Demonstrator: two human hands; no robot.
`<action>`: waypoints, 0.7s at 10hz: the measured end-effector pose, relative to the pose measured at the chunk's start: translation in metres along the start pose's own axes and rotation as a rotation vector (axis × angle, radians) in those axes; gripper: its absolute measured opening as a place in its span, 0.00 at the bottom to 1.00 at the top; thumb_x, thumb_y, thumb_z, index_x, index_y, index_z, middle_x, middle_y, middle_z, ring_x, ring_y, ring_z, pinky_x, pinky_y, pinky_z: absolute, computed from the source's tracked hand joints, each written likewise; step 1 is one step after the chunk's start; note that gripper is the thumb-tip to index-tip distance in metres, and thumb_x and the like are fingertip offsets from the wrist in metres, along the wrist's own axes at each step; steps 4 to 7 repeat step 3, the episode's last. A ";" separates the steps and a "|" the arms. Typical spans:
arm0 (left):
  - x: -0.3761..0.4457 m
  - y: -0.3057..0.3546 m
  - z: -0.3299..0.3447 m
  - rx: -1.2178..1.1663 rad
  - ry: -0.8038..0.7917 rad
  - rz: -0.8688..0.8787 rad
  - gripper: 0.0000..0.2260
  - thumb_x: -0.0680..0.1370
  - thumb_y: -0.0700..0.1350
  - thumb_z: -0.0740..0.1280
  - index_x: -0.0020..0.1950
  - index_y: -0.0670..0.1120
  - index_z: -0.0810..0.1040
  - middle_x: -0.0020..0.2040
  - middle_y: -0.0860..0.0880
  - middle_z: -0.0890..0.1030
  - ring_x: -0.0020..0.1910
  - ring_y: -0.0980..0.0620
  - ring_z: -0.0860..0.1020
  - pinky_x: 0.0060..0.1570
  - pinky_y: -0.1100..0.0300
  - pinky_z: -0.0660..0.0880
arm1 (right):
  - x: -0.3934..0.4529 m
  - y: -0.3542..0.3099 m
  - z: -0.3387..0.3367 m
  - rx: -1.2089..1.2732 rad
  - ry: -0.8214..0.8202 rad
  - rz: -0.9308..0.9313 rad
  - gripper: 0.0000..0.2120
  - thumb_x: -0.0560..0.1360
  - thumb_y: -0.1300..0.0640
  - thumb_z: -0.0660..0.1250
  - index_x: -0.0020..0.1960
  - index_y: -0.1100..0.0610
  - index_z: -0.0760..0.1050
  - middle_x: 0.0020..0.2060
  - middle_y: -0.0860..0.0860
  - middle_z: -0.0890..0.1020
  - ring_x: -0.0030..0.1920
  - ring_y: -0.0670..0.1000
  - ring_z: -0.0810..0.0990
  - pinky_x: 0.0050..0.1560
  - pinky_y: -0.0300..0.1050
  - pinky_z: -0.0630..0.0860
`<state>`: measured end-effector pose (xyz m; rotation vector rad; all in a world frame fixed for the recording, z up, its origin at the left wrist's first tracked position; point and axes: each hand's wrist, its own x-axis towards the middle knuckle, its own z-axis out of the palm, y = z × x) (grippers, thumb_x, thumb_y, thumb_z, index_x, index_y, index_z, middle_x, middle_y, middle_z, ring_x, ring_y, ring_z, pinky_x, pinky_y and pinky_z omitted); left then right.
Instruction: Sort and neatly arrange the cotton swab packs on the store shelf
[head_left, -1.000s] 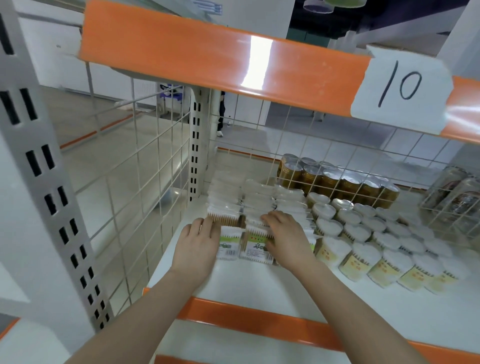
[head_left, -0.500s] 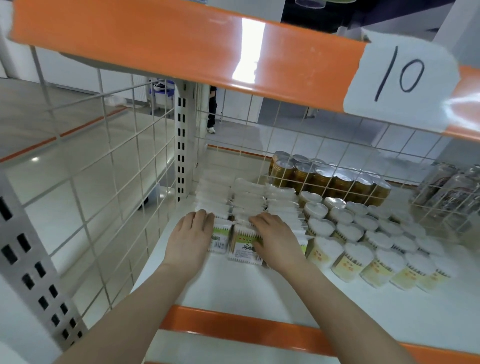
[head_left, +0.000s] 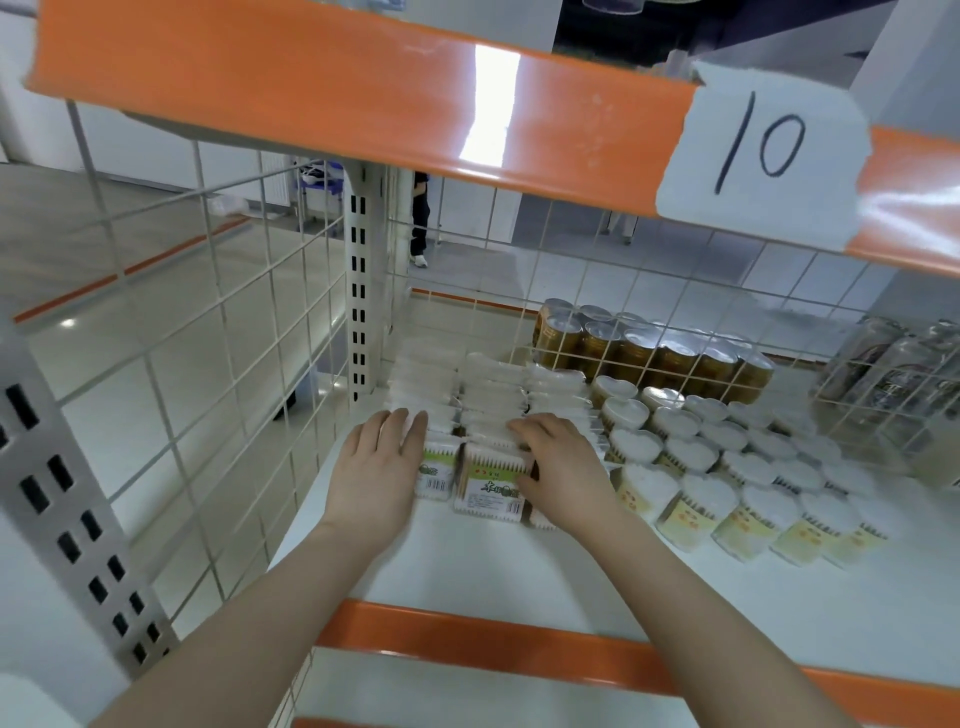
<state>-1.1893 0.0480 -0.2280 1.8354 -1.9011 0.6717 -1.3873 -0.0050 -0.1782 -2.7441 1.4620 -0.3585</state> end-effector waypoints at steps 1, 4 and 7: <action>-0.002 0.003 -0.006 0.007 0.004 -0.018 0.35 0.48 0.36 0.78 0.55 0.37 0.79 0.50 0.37 0.80 0.48 0.37 0.79 0.45 0.47 0.78 | -0.008 0.009 -0.002 -0.007 0.038 0.019 0.27 0.74 0.59 0.65 0.71 0.54 0.64 0.68 0.52 0.68 0.66 0.53 0.66 0.63 0.42 0.62; -0.017 0.014 -0.015 -0.054 0.041 -0.036 0.32 0.50 0.35 0.75 0.55 0.39 0.77 0.51 0.37 0.79 0.49 0.38 0.76 0.45 0.48 0.77 | -0.031 0.024 0.001 0.047 0.137 0.064 0.29 0.64 0.69 0.69 0.65 0.61 0.72 0.58 0.61 0.75 0.56 0.64 0.74 0.55 0.52 0.70; -0.017 0.014 -0.015 -0.054 0.041 -0.036 0.32 0.50 0.35 0.75 0.55 0.39 0.77 0.51 0.37 0.79 0.49 0.38 0.76 0.45 0.48 0.77 | -0.031 0.024 0.001 0.047 0.137 0.064 0.29 0.64 0.69 0.69 0.65 0.61 0.72 0.58 0.61 0.75 0.56 0.64 0.74 0.55 0.52 0.70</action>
